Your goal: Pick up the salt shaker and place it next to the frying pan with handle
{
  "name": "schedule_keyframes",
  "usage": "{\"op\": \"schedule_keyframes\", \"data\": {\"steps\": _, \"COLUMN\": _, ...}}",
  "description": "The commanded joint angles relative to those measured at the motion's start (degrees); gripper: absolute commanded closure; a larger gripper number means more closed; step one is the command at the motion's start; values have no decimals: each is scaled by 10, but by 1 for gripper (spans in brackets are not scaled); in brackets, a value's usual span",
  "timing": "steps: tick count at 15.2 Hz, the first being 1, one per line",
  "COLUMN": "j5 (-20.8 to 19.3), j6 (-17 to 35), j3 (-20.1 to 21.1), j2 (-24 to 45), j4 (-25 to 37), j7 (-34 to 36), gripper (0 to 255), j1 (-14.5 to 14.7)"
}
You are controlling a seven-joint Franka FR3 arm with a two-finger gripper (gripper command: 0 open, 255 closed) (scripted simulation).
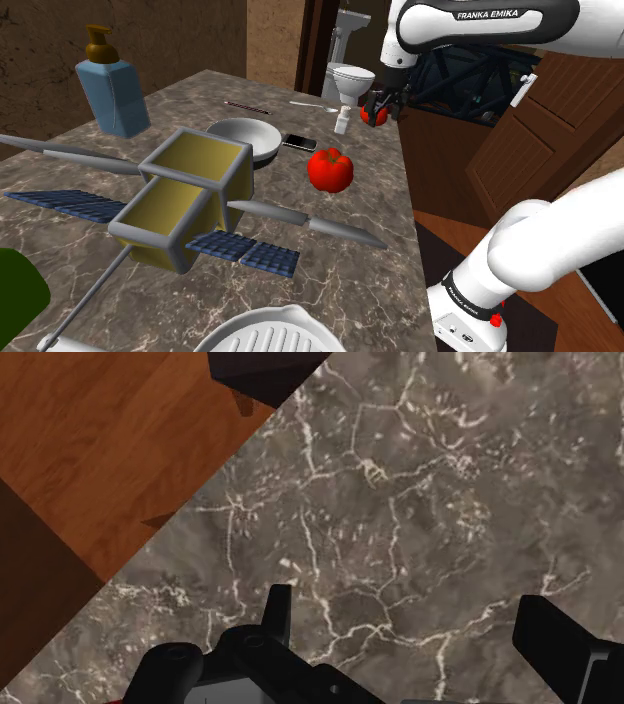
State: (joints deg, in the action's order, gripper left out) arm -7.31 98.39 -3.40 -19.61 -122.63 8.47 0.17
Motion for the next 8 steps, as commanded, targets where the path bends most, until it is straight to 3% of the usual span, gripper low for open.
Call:
{"op": "schedule_keyframes", "data": {"steps": 1, "j5": 2, "j6": 12, "j3": -1, "j2": 42, "j4": 39, "j7": -1, "gripper": 0, "j1": 1}}
{"op": "schedule_keyframes", "data": {"steps": 8, "j5": 11, "j6": 26, "j3": -6, "j2": 184, "j4": 193, "j7": -12, "gripper": 0, "j1": -1}}
